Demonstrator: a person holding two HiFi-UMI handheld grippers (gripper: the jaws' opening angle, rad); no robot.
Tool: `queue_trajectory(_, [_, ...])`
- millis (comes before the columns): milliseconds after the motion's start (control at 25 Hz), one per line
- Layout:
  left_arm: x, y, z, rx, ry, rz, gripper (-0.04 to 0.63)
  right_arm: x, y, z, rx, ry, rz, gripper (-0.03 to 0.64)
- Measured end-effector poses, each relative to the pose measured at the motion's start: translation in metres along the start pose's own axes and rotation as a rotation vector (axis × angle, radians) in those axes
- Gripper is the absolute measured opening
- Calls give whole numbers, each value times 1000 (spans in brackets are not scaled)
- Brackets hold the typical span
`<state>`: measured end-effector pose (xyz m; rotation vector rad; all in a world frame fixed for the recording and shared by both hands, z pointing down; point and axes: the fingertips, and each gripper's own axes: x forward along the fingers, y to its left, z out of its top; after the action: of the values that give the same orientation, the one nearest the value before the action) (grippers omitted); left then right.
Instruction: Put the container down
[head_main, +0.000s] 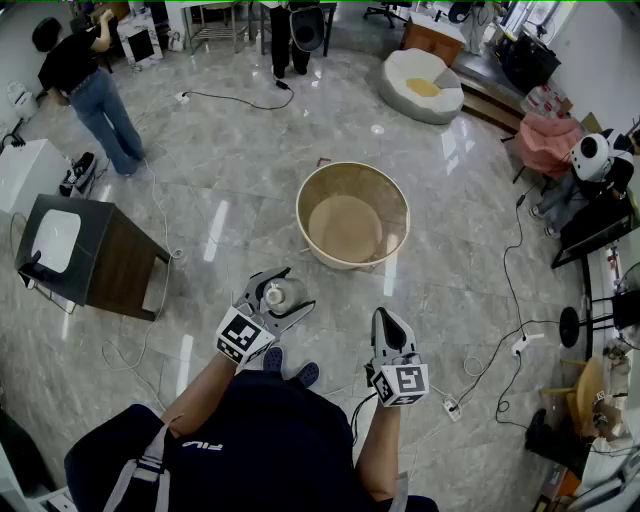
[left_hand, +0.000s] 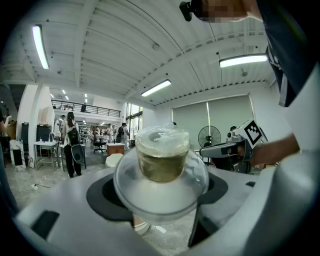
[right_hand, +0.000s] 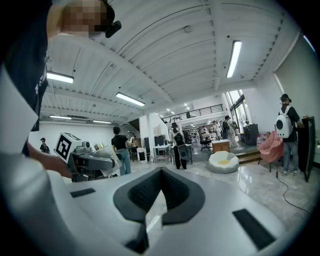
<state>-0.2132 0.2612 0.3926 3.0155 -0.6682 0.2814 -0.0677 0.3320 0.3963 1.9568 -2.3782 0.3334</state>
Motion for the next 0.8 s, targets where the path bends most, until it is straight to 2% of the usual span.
queue_trajectory(280, [8, -8, 6, 11, -7, -7, 357, -8, -2, 13, 2, -62, 18, 26])
queue_trajectory(520, [8, -7, 12, 6, -14, 2, 357, -9, 2, 14, -14, -52, 33, 26])
queue_trajectory(800, [9, -1, 21, 35, -51, 40, 357, -20, -20, 29, -77, -106, 13, 26])
